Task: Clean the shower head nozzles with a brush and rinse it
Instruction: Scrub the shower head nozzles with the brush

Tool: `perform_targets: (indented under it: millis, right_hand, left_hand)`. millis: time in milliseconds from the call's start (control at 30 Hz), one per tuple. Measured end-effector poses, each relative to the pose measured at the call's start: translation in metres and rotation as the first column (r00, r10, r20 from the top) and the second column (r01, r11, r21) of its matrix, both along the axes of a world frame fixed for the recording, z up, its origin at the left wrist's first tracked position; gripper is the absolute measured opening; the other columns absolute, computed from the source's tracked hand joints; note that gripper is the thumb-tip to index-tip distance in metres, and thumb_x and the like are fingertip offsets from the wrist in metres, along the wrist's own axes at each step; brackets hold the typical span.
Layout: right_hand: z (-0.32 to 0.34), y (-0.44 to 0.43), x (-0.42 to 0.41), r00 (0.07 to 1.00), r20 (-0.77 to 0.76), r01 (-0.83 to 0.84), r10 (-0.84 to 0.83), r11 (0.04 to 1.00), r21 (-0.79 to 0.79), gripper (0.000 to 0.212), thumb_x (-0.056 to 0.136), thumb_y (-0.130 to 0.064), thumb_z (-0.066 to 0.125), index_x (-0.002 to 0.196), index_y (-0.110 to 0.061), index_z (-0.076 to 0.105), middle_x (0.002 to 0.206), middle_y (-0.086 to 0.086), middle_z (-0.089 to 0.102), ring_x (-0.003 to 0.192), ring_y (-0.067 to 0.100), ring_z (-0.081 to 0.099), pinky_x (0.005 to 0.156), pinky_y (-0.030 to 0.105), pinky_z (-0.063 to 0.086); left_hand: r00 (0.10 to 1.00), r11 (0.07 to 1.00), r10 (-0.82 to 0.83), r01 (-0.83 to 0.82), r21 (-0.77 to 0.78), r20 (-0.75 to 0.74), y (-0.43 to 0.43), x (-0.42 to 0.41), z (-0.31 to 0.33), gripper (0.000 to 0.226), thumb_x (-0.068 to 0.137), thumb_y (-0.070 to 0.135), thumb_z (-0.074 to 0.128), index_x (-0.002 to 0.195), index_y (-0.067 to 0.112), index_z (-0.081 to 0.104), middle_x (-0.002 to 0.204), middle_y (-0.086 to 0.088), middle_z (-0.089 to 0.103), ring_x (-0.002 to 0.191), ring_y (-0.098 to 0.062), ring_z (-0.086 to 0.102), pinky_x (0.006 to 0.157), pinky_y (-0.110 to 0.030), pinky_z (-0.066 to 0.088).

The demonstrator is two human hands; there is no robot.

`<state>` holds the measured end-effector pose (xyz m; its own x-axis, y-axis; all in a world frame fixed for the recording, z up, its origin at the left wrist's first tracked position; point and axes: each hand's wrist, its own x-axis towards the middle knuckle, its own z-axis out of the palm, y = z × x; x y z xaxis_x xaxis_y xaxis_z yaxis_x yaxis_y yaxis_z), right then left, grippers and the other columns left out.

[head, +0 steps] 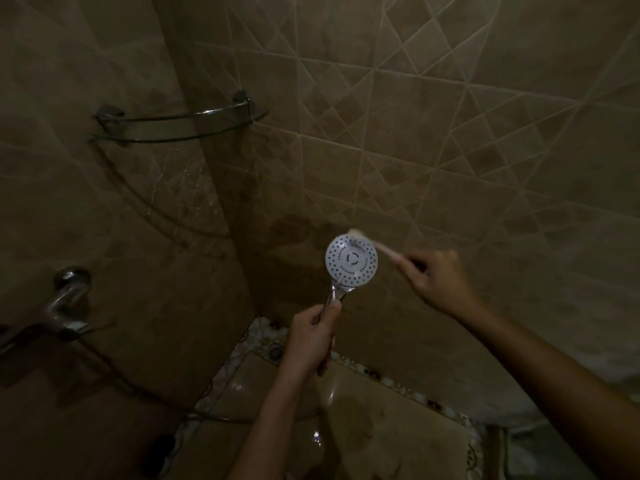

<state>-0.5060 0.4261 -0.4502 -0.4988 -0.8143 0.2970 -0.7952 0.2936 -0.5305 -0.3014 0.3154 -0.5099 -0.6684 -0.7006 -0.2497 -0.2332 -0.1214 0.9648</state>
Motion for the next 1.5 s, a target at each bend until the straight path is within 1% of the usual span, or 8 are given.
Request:
perform_targets:
  millis: [400, 567, 733, 900, 1033, 1200, 1333, 1500]
  right_hand:
    - [-0.008, 0.01, 0.011, 0.962, 0.005, -0.271, 0.273, 0.953, 0.137, 0.021, 0.098, -0.033, 0.059, 0.078, -0.031, 0.067, 0.052, -0.015, 0.052, 0.047, 0.005, 0.054, 0.046, 0.012, 0.035]
    - [-0.014, -0.001, -0.018, 0.978, -0.03, 0.21, -0.208, 0.977, 0.048, 0.024, 0.098, -0.033, 0.058, 0.097, -0.02, 0.078, 0.065, -0.006, 0.069, 0.054, 0.005, 0.058, 0.052, 0.028, 0.049]
    - [-0.011, 0.016, 0.005, 0.958, 0.078, -0.286, 0.277, 0.943, 0.169, 0.018, 0.098, -0.034, 0.059, 0.089, -0.029, 0.073, 0.056, -0.011, 0.059, 0.049, 0.009, 0.056, 0.045, 0.017, 0.039]
    - [-0.016, 0.005, -0.021, 0.99, -0.003, 0.14, -0.14, 0.99, 0.017, 0.022, 0.098, -0.032, 0.059, 0.092, -0.021, 0.077, 0.058, -0.012, 0.061, 0.049, 0.004, 0.056, 0.048, 0.021, 0.039]
    - [-0.013, 0.016, 0.003, 0.953, 0.059, -0.303, 0.297, 0.941, 0.15, 0.016, 0.097, -0.035, 0.06, 0.083, -0.035, 0.069, 0.055, -0.012, 0.058, 0.049, 0.008, 0.056, 0.044, 0.016, 0.037]
    - [-0.015, 0.008, -0.023, 0.985, 0.029, 0.173, -0.173, 0.985, -0.002, 0.022, 0.098, -0.033, 0.058, 0.097, -0.02, 0.076, 0.063, -0.009, 0.065, 0.052, 0.006, 0.059, 0.05, 0.021, 0.046]
    - [-0.012, 0.018, 0.001, 0.95, 0.05, -0.313, 0.309, 0.944, 0.108, 0.016, 0.098, -0.029, 0.061, 0.087, -0.029, 0.071, 0.058, -0.009, 0.061, 0.049, 0.009, 0.057, 0.045, 0.017, 0.041]
    - [-0.014, 0.008, -0.019, 0.989, 0.028, 0.147, -0.146, 0.989, -0.009, 0.019, 0.098, -0.03, 0.06, 0.095, -0.021, 0.077, 0.066, -0.006, 0.069, 0.055, 0.005, 0.061, 0.052, 0.028, 0.052]
  left_hand:
    - [0.999, 0.999, -0.008, 0.007, 0.048, 0.031, -0.001, -0.001, -0.003, 0.039, 0.099, 0.042, 0.054, 0.072, 0.015, 0.055, 0.054, -0.008, 0.046, 0.031, -0.014, 0.037, 0.035, -0.017, 0.027]
    - [0.999, 0.997, -0.015, 0.012, 0.07, 0.043, 0.001, -0.004, -0.002, 0.036, 0.1, 0.041, 0.054, 0.077, 0.014, 0.055, 0.052, -0.004, 0.045, 0.031, -0.013, 0.035, 0.035, -0.015, 0.026]
    - [0.999, 0.999, -0.028, 0.027, 0.037, 0.029, 0.002, -0.002, -0.001, 0.035, 0.102, 0.039, 0.052, 0.08, 0.012, 0.057, 0.055, -0.007, 0.046, 0.029, -0.012, 0.036, 0.033, -0.013, 0.025]
    - [0.999, 0.999, -0.04, 0.04, 0.024, 0.03, 0.0, -0.001, -0.004, 0.041, 0.101, 0.042, 0.052, 0.073, 0.012, 0.054, 0.053, -0.009, 0.048, 0.028, -0.014, 0.037, 0.033, -0.015, 0.026]
    - [0.998, 0.998, -0.052, 0.051, 0.041, 0.023, -0.002, 0.001, -0.003, 0.041, 0.101, 0.041, 0.052, 0.071, 0.014, 0.053, 0.051, -0.007, 0.048, 0.028, -0.014, 0.036, 0.034, -0.015, 0.026]
    - [0.999, 0.998, -0.049, 0.049, 0.051, 0.014, -0.002, 0.001, -0.001, 0.04, 0.101, 0.042, 0.052, 0.071, 0.015, 0.051, 0.052, -0.006, 0.046, 0.028, -0.014, 0.036, 0.033, -0.014, 0.026]
    - [0.998, 0.997, -0.056, 0.056, 0.047, 0.011, -0.001, 0.0, 0.0, 0.039, 0.101, 0.042, 0.052, 0.075, 0.012, 0.054, 0.058, -0.013, 0.046, 0.029, -0.014, 0.037, 0.033, -0.014, 0.026]
    - [0.997, 0.997, -0.064, 0.062, 0.041, 0.032, 0.0, -0.003, -0.004, 0.038, 0.1, 0.042, 0.052, 0.076, 0.013, 0.054, 0.057, -0.013, 0.046, 0.028, -0.014, 0.037, 0.033, -0.014, 0.026]
